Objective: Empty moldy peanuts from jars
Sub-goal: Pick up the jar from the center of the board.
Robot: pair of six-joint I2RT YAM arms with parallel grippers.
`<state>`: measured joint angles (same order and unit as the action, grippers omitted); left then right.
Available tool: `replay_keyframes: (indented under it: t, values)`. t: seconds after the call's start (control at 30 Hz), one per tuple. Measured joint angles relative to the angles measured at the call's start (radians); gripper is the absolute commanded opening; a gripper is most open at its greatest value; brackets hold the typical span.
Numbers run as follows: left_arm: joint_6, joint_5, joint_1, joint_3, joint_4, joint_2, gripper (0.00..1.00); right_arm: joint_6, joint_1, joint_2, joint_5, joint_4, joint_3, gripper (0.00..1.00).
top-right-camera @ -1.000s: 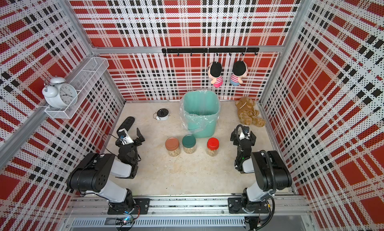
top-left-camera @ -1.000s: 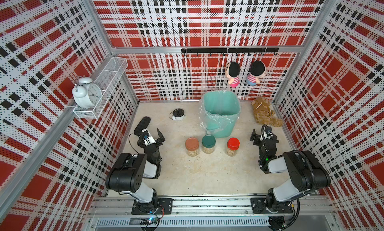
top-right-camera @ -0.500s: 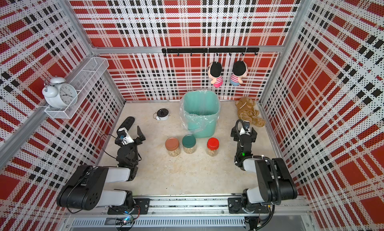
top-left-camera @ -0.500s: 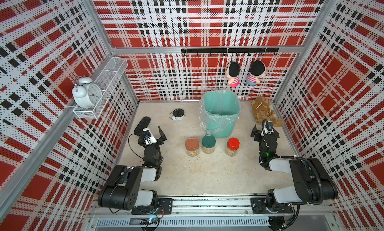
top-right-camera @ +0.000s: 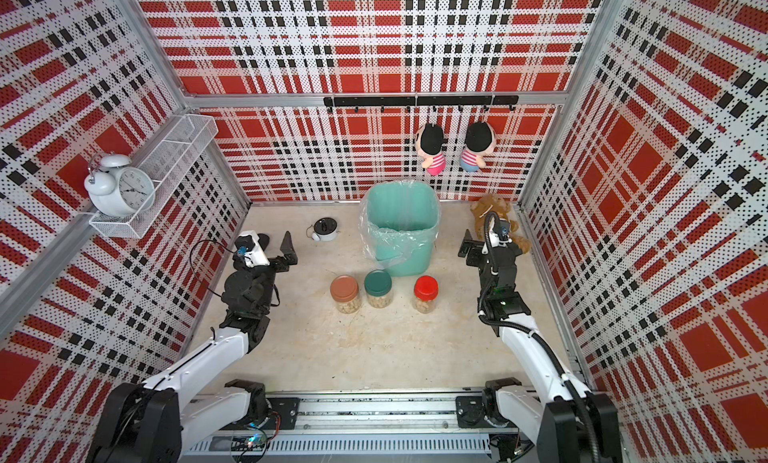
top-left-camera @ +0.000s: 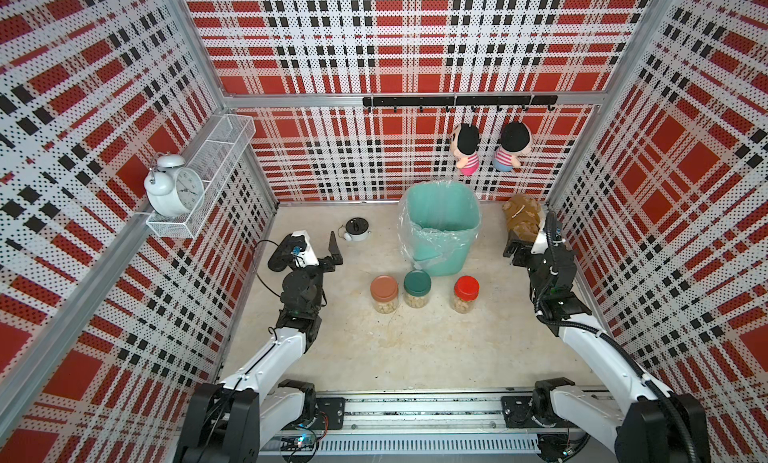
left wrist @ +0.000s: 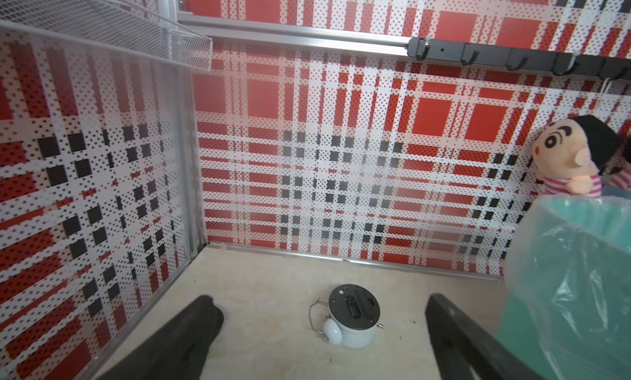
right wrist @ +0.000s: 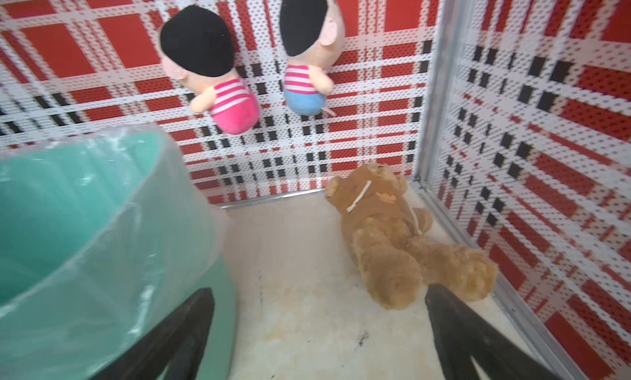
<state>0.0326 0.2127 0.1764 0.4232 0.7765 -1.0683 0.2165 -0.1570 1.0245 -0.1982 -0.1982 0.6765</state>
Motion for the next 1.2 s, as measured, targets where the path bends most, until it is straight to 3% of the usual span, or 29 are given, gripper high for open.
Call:
replay_keyframes:
  t: [0.2, 0.4, 0.73, 1.0, 1.2]
  values:
    - [-0.013, -0.032, 0.035, 0.03, -0.107, 0.017, 0.98, 0.052, -0.108, -0.089, 0.076, 0.296, 0.072, 1.0]
    - [-0.018, -0.075, 0.048, 0.044, -0.157, 0.015, 0.98, 0.126, -0.241, -0.086, 0.085, 0.494, 0.089, 1.0]
    - [-0.018, -0.127, 0.051, 0.059, -0.178, -0.006, 0.98, 0.196, -0.45, 0.005, 0.013, 0.564, 0.062, 1.0]
    - [-0.018, -0.135, 0.054, 0.059, -0.179, -0.013, 0.98, 0.22, -0.491, 0.101, -0.069, 0.606, 0.063, 1.0]
    - [-0.017, -0.135, 0.054, 0.058, -0.177, -0.012, 0.98, 0.227, -0.504, 0.116, -0.09, 0.607, 0.063, 0.93]
